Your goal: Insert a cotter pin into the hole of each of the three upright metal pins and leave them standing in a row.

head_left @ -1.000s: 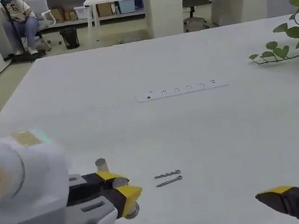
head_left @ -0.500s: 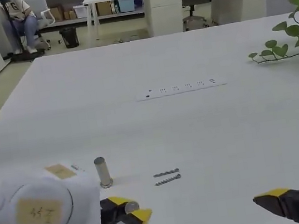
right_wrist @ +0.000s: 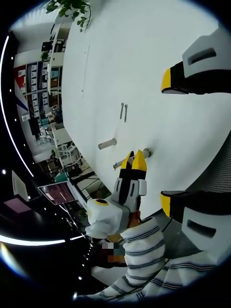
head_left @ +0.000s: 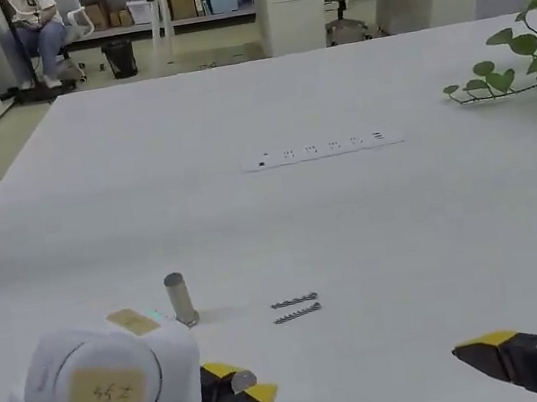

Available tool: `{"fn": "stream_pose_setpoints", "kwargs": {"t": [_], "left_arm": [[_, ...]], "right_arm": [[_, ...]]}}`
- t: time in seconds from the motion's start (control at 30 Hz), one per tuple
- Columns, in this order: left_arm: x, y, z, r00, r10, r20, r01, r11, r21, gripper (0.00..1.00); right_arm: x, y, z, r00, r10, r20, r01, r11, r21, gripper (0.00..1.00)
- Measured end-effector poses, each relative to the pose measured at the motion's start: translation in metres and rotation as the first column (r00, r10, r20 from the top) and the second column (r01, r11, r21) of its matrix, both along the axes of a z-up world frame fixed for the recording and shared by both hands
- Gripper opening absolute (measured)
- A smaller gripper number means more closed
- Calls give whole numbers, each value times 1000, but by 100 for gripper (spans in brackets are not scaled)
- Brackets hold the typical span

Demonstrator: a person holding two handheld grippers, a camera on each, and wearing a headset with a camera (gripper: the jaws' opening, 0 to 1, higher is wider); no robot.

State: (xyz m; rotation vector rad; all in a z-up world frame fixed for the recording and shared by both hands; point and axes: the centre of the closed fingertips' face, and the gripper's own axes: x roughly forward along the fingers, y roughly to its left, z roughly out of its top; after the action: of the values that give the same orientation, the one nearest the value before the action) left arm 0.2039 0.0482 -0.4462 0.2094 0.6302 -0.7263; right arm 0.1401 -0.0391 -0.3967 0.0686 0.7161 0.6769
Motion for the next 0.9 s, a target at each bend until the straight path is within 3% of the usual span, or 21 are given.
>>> {"fn": "stream_pose_setpoints", "kwargs": {"t": [0.27,0.53,0.6,0.9], "left_arm": [[-1,2,-6,999,31,-11,-31,999,-15,10],[-8,1,-6,1000,11,16,-11,1000,21,10],[-8,1,-6,1000,24,2,-24,1000,-6,10],[-8,1,-6,1000,12,29,-13,1000,24,10]], "right_arm": [[-2,1,-1,1000,2,-2,-2,1000,5,81],[-4,0,-3,1000,7,-8,-7,1000,12,80],[-3,-1,-3,1000,6,-6,-6,1000,12,80],[-2,-3,-3,1000,-2,-3,3,999,33,81]]}}
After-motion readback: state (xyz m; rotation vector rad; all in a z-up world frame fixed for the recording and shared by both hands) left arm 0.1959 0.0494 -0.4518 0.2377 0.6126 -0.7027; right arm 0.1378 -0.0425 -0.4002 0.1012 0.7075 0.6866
